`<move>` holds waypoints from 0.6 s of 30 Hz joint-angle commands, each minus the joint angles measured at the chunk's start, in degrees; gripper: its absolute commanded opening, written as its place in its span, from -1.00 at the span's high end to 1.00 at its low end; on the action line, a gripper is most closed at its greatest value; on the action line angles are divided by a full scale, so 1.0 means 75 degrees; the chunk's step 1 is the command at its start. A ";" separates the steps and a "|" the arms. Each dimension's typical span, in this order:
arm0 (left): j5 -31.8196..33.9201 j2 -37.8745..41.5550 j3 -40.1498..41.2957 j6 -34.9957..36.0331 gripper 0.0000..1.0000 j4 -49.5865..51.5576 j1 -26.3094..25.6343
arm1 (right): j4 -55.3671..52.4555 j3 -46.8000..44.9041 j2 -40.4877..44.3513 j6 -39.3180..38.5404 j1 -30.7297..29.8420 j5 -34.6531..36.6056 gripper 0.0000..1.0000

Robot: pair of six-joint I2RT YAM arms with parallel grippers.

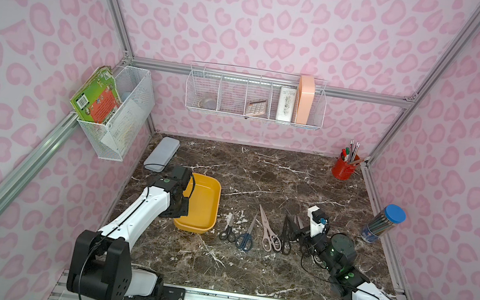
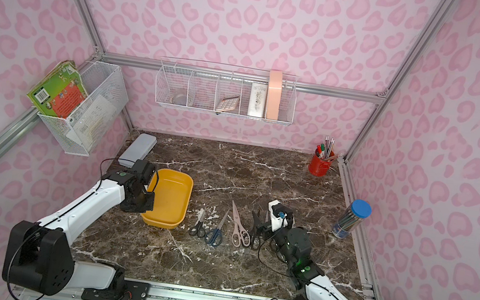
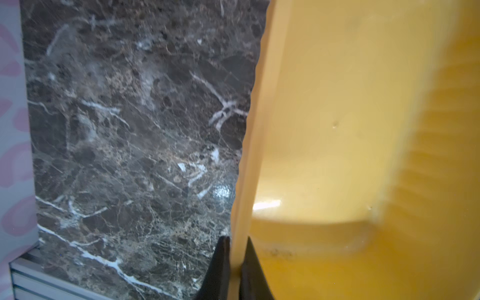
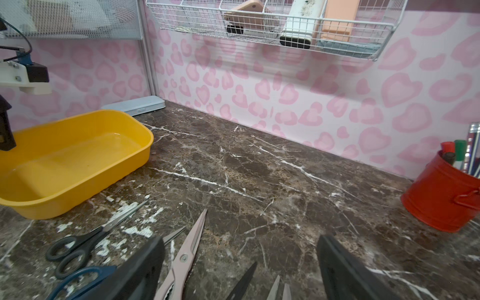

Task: Put the scissors into the storage box
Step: Move the storage box to the center of the board.

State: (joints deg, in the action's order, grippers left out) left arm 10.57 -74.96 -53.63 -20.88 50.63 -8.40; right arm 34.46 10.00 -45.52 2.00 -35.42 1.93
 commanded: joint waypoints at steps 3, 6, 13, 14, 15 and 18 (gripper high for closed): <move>-0.0833 0.0656 0.0673 -0.0109 1.00 -0.0110 -0.0116 | -0.0558 -0.0513 0.0968 0.0689 -0.0337 -0.0021 -0.88; -0.0869 0.0512 0.0700 -0.0001 1.00 -0.0144 -0.0161 | -0.1217 -0.0753 0.1661 0.0850 -0.0393 0.0223 -0.90; -0.0198 -0.0288 0.0415 -0.0277 1.00 0.0231 -0.0176 | -0.1756 -0.1541 0.3953 0.1174 -0.0397 0.0328 -0.96; -0.0060 -0.0295 0.0394 -0.0366 1.00 0.0300 -0.0190 | -0.1837 -0.1614 0.4292 0.1174 -0.0398 0.0349 -0.96; 0.0044 -0.0269 0.0377 -0.0402 1.00 0.0325 -0.0191 | -0.1959 -0.1702 0.4678 0.1175 -0.0398 0.0410 -0.96; 0.0290 -0.0134 0.0388 -0.0515 1.00 0.0436 -0.0191 | -0.2177 -0.1927 0.5675 0.1076 -0.0328 0.0299 -0.96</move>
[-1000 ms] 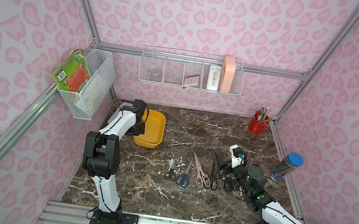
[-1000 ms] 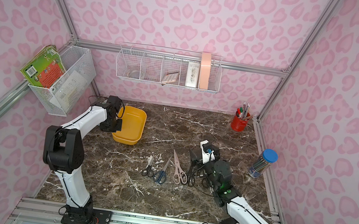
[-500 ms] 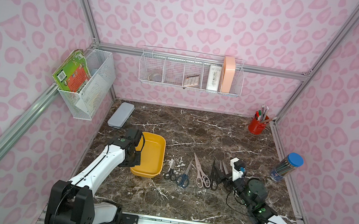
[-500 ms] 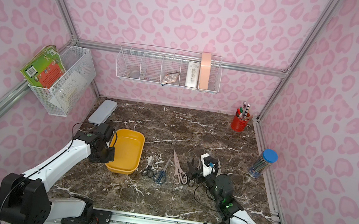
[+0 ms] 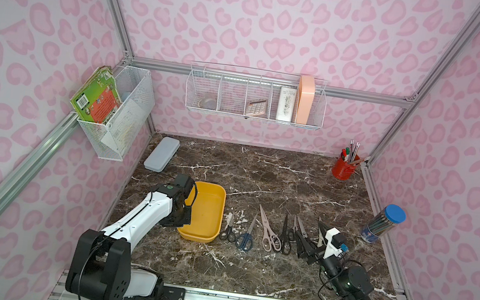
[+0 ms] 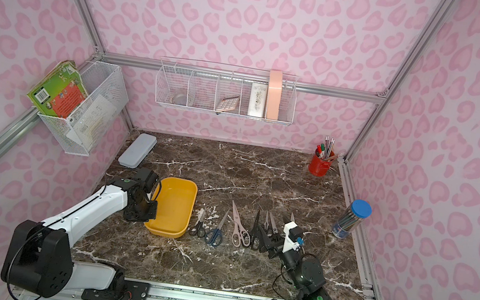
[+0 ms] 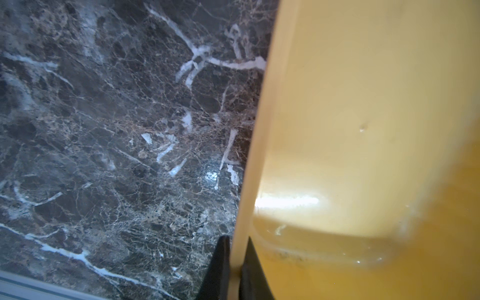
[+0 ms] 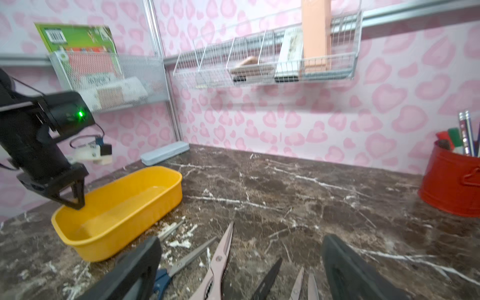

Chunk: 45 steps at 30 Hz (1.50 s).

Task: Put the scissors into the storage box
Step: Move the storage box to the center of the board, then pick up the scissors from the center of the board.

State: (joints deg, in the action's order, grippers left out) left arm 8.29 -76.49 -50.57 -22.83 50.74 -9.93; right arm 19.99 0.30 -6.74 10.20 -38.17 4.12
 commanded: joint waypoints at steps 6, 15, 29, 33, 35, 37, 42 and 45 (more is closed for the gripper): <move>0.0968 0.0086 -0.0059 -0.0449 0.74 0.0584 0.0012 | -0.0254 -0.0560 0.0164 -0.0060 0.0032 0.0303 -0.89; 0.1167 0.0059 -0.0117 -0.0528 0.30 0.0676 0.0021 | 0.0545 -0.0217 -0.1875 -0.0106 0.0051 -0.0002 -0.88; 0.1939 0.0002 -0.2252 -0.0211 0.38 0.1736 -0.1696 | 0.1129 0.0087 -0.3390 -0.0371 -0.0200 -0.0127 -0.88; 0.1079 -0.0849 -0.3292 -0.0764 0.35 0.2032 -0.3596 | 0.1247 0.0133 -0.3685 -0.0510 -0.0387 -0.0113 -0.88; 0.0777 -0.1464 -0.3650 -0.1303 0.36 0.2244 -0.4384 | 0.1306 0.0214 -0.3923 -0.0616 -0.0501 -0.0185 -0.86; 0.0046 -0.1842 -0.3625 -0.1611 0.38 0.1978 -0.4757 | 0.1327 0.0271 -0.4106 -0.0711 -0.0680 -0.0094 -0.85; -0.0890 -0.2588 -0.3338 -0.2171 0.29 0.1094 -0.5137 | 0.1399 0.0321 -0.4239 -0.1024 -0.1363 0.0417 -0.84; -0.1011 -0.2891 -0.3184 -0.2245 0.25 0.0755 -0.5165 | 0.1390 0.0246 -0.4029 -0.1136 -0.1576 0.0549 -0.84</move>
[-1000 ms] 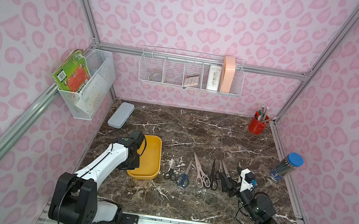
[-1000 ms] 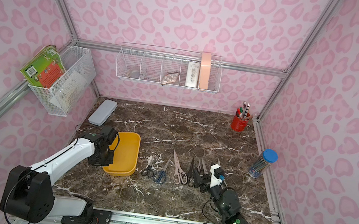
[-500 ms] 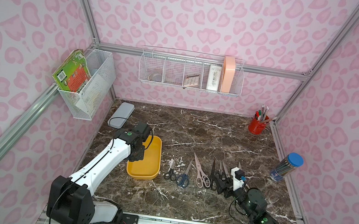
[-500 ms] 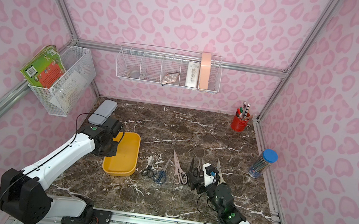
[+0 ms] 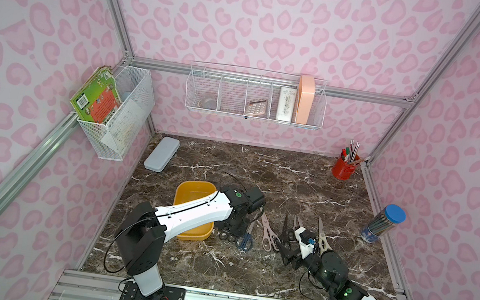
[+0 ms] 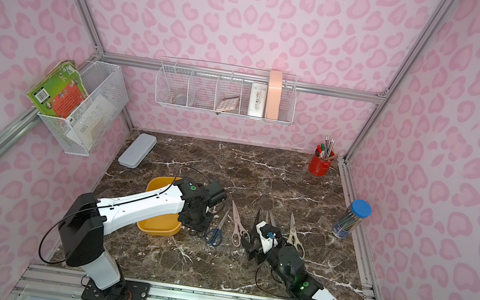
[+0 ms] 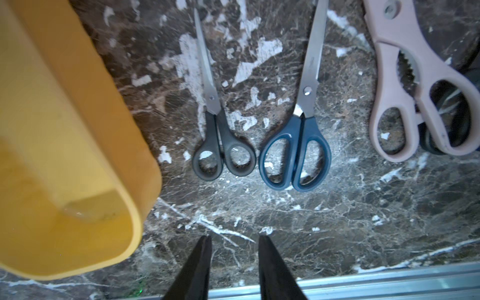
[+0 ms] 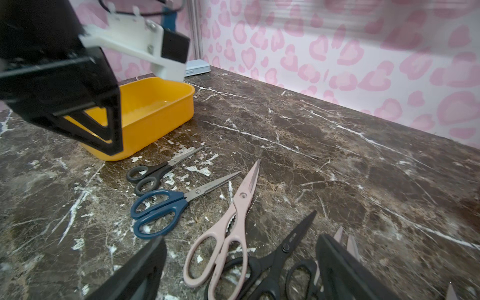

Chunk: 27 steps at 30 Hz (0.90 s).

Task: Put the scissors into the storage box
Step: Pick up the scissors from the center of the board.

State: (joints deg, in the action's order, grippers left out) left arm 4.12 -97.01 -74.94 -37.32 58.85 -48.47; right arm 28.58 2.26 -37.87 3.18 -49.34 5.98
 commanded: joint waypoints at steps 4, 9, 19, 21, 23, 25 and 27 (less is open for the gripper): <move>-0.0294 -0.0597 0.0176 -0.0402 0.28 -0.0416 0.0020 | 0.0166 -0.0170 0.0650 -0.0236 -0.0088 0.0315 -0.84; -0.0320 -0.0785 0.0521 -0.0425 0.28 -0.0854 0.0254 | 0.0047 -0.0413 0.1484 -0.0237 -0.0083 0.0485 -0.86; -0.0024 -0.1124 0.0538 -0.0398 0.32 -0.0899 0.0436 | -0.0097 -0.0565 0.2061 -0.0213 -0.0076 0.0604 -0.87; 0.0063 -0.1139 0.0587 -0.0413 0.33 -0.0898 0.0493 | -0.0075 -0.0543 0.1977 -0.0213 -0.0071 0.0588 -0.87; 0.0113 -0.1128 0.0605 -0.0361 0.33 -0.0936 0.0525 | -0.0048 -0.0526 0.1887 -0.0225 -0.0074 0.0552 -0.87; 0.0106 -0.1200 0.0582 -0.0315 0.33 -0.1002 0.0545 | -0.0014 -0.0495 0.1775 -0.0235 -0.0076 0.0530 -0.87; 0.0119 -0.1298 0.0570 -0.0277 0.34 -0.1046 0.0558 | 0.0010 -0.0474 0.1673 -0.0237 -0.0072 0.0504 -0.87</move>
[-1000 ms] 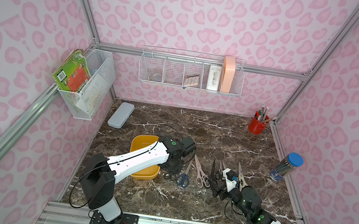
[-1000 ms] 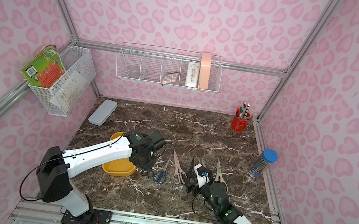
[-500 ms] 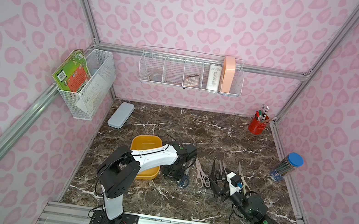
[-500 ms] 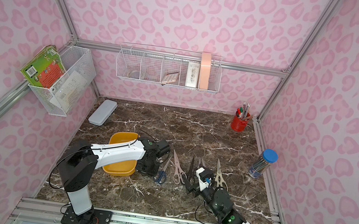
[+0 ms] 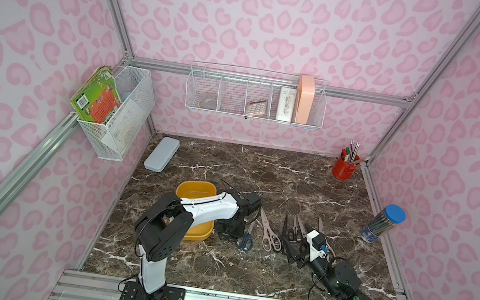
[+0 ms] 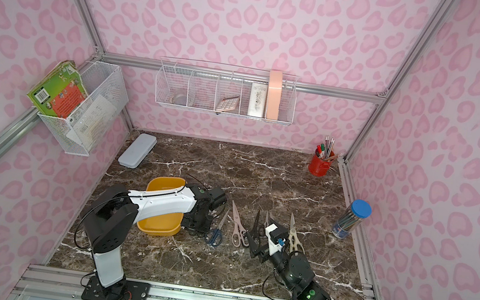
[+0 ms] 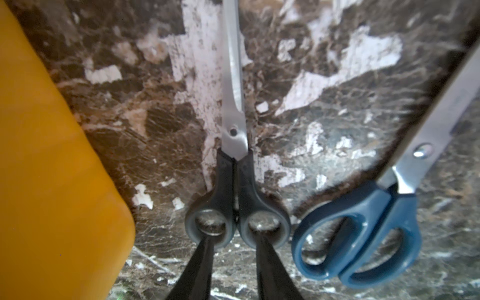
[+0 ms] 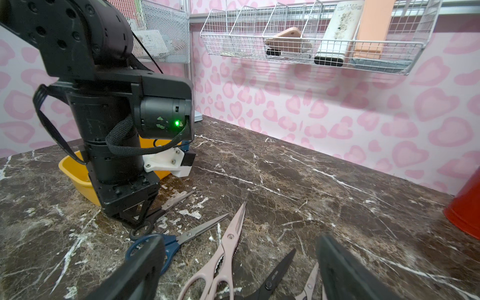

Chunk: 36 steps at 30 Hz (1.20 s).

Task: Put the scissors into the storage box
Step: Pick up the scissors from the center of the board, then place the scissors in the storage box.

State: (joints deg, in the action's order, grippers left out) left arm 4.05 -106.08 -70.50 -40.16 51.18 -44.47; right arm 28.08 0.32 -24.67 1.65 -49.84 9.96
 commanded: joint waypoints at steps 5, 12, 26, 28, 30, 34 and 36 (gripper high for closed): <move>0.0045 -0.0297 0.0128 0.0090 0.40 -0.0226 0.0061 | 0.0077 -0.0195 -0.0111 -0.0032 -0.0001 -0.0041 -0.87; 0.0196 -0.0549 0.0210 0.0185 0.69 -0.0250 0.0064 | -0.0027 -0.0305 0.0312 -0.0022 -0.0006 0.0043 -0.87; 0.0798 0.0142 -0.0367 0.0549 1.00 0.0366 -0.0021 | -0.0122 -0.0428 0.0769 -0.0021 -0.0010 0.0208 -0.88; 0.0863 0.0407 -0.0529 0.0573 1.00 0.0554 -0.0019 | -0.0111 -0.0429 0.0778 -0.0021 -0.0007 0.0208 -0.88; 0.0913 0.0626 -0.0672 0.0629 1.00 0.0696 -0.0009 | -0.0111 -0.0421 0.0780 -0.0027 -0.0004 0.0219 -0.88; 0.1175 0.0952 -0.1141 0.0679 1.00 0.1396 0.0032 | -0.0113 -0.0441 0.0810 -0.0024 -0.0010 0.0231 -0.88; 0.1374 0.1233 -0.1200 0.0668 1.00 0.1690 0.0174 | -0.0114 -0.0448 0.0848 -0.0021 -0.0009 0.0243 -0.88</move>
State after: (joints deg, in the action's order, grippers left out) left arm 11.14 -98.80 -78.67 -35.75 58.00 -44.12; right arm 26.98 0.32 -18.61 1.48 -49.84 11.31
